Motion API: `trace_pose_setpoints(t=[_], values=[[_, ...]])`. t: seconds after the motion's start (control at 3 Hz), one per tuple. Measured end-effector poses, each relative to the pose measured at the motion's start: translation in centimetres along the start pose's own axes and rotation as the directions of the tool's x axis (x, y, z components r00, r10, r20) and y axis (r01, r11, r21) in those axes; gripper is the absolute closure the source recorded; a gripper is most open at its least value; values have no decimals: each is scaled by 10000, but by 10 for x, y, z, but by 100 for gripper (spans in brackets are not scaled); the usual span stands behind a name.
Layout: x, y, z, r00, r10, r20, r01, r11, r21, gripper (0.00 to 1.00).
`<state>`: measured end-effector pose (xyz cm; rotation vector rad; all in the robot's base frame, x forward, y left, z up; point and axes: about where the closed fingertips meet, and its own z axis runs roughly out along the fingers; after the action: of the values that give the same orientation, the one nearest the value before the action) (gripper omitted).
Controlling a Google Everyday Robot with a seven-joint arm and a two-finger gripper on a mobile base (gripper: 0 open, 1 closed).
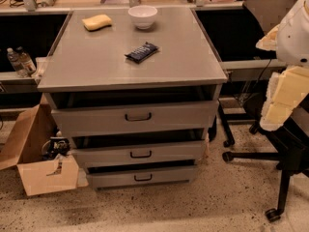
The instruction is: Open bottom drawer
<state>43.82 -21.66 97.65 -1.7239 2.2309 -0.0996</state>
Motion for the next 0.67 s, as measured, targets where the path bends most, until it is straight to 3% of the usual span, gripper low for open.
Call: trace_pose_setpoints(t=[0.67], values=[[-5,5,18,9998,-55,-169,58,9998,170,0]])
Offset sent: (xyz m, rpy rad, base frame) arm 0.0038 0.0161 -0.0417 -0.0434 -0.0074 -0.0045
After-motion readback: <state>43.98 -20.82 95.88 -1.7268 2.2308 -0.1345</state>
